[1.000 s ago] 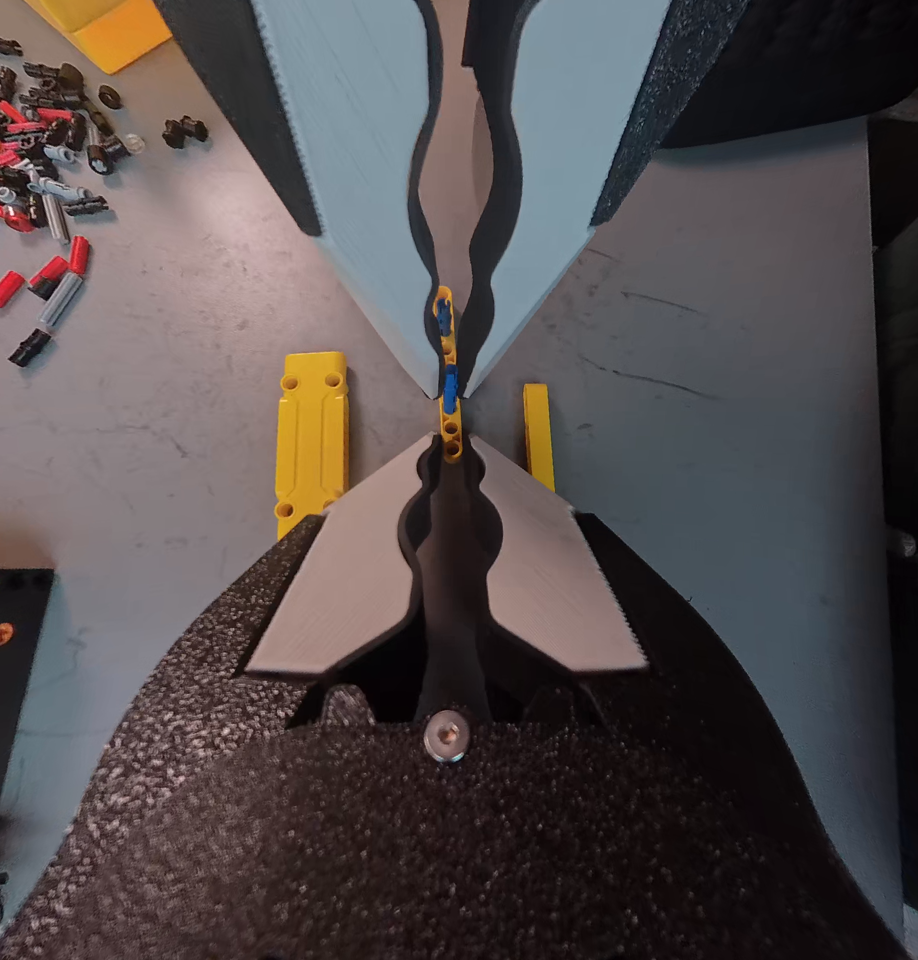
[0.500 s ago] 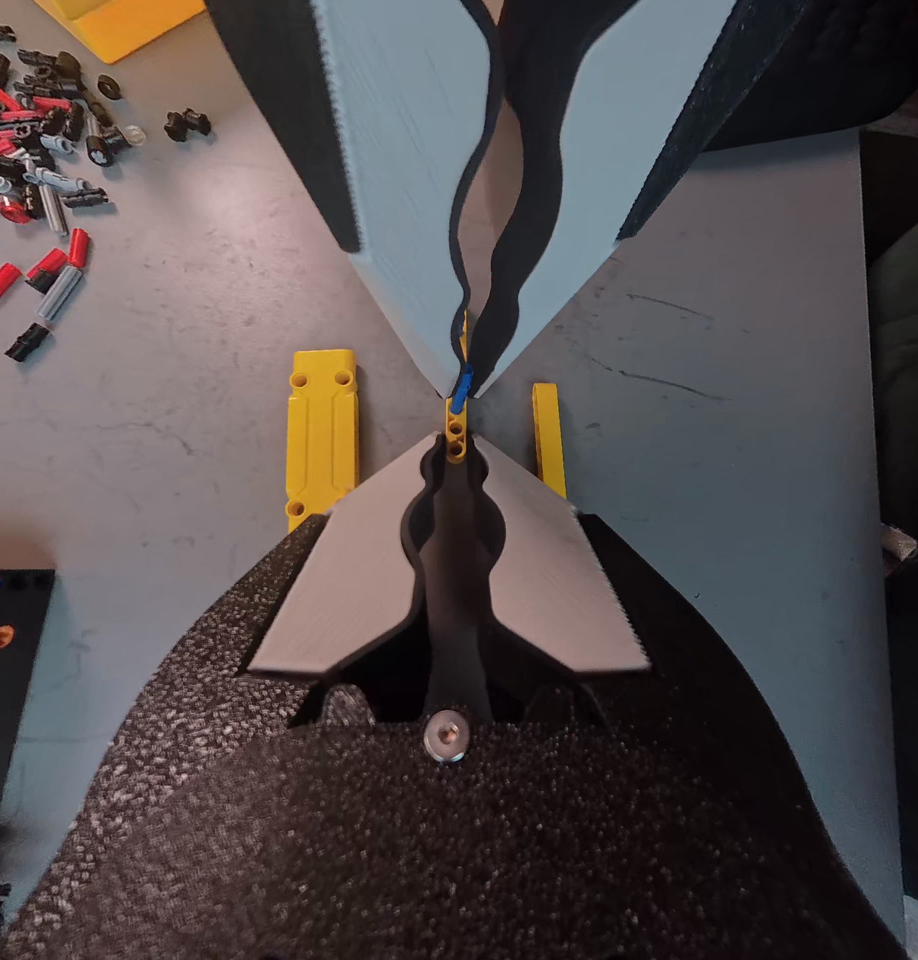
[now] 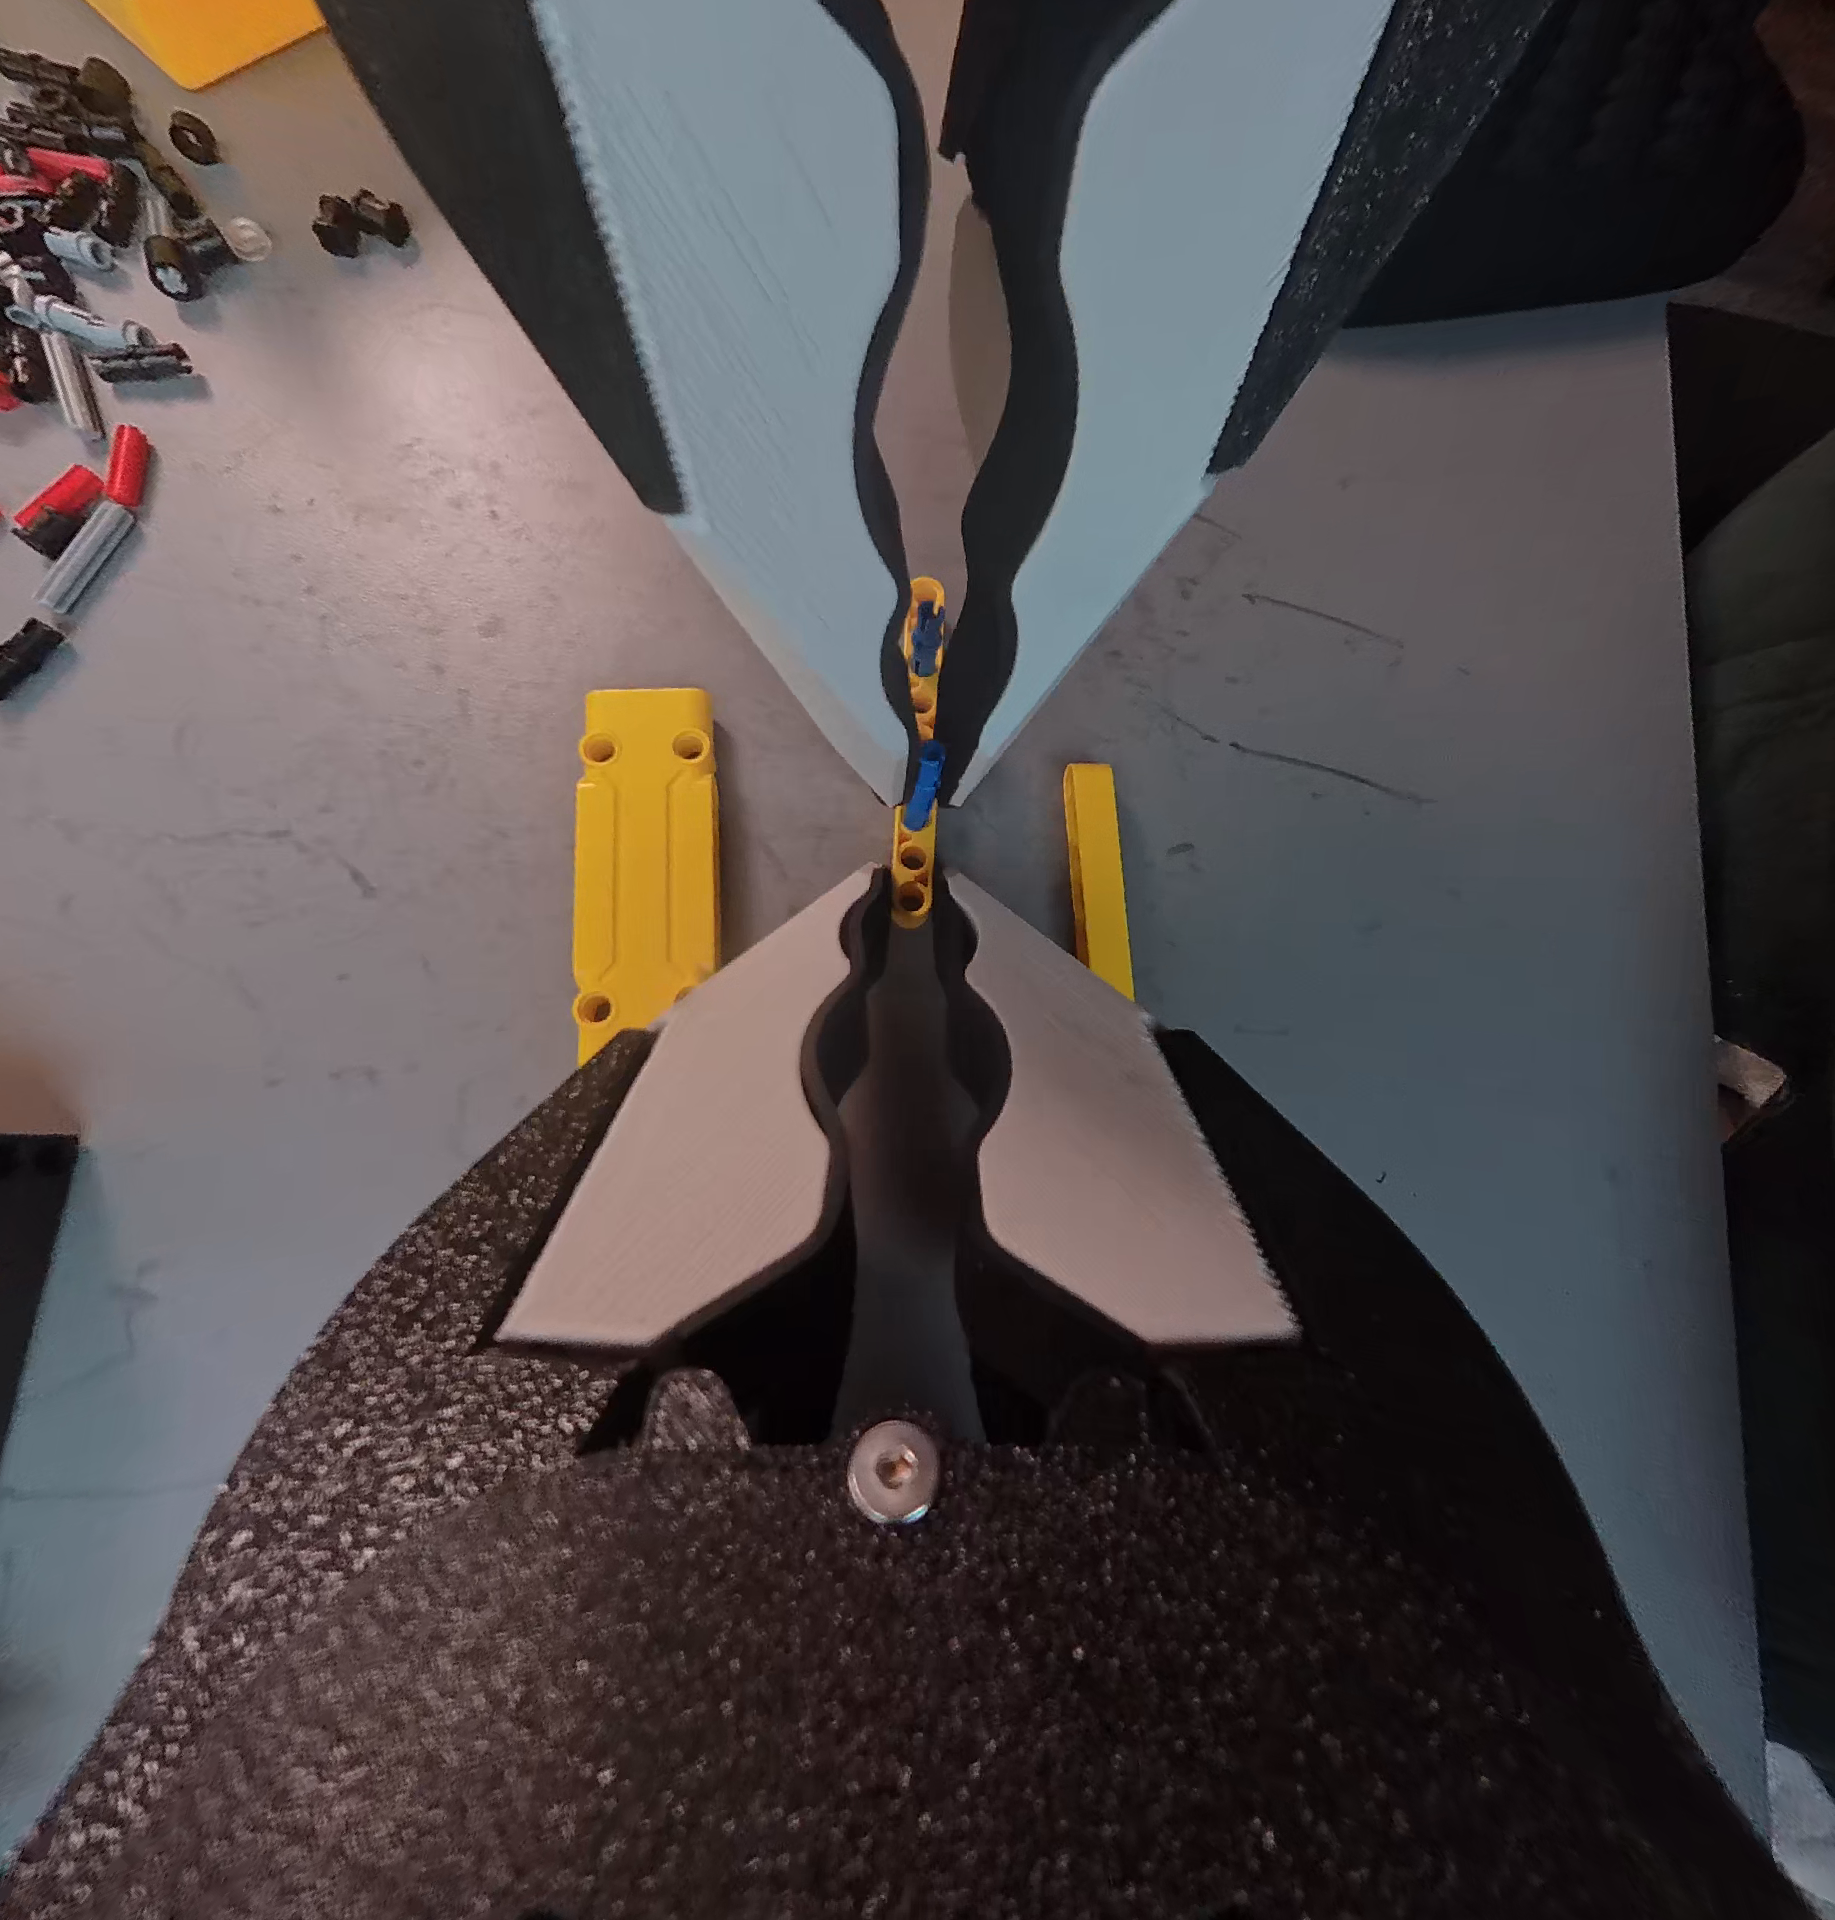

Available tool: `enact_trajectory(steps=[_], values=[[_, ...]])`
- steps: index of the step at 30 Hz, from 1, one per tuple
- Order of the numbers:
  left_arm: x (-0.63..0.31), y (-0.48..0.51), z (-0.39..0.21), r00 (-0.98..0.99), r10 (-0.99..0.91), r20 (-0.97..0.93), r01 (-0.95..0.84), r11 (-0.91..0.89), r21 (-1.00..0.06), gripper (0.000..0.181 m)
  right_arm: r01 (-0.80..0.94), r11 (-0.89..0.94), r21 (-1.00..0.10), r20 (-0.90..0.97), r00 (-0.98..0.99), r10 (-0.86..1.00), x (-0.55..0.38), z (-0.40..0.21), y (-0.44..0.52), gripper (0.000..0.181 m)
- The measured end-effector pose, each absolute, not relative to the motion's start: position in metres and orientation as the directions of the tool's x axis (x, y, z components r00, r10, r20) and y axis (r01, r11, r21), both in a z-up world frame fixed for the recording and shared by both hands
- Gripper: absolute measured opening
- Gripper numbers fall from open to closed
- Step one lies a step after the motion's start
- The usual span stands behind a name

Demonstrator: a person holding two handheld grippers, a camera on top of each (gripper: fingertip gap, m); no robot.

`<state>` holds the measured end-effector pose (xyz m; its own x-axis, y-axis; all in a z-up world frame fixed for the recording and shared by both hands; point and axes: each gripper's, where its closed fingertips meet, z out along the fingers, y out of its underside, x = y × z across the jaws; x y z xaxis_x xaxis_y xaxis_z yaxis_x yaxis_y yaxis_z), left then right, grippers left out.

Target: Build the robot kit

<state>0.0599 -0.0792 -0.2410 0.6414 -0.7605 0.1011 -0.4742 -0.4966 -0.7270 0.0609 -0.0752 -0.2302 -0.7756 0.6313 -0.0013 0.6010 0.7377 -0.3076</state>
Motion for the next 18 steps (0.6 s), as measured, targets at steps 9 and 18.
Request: enact_trajectory(steps=[9, 18], values=[[0.0593, -0.0800, -0.2409, 0.632, -0.756, 0.170, -0.444, -0.533, -0.720, 0.006, 0.567, 0.767, -0.300, -0.014, -0.806, 0.591, 0.0601, -0.2307, -0.0762, 0.003], [0.0591, -0.0806, -0.2410, 0.617, -0.763, 0.192, -0.443, -0.538, -0.717, 0.006, 0.538, 0.800, -0.266, 0.006, -0.829, 0.560, 0.0597, -0.2312, -0.0768, 0.003]])
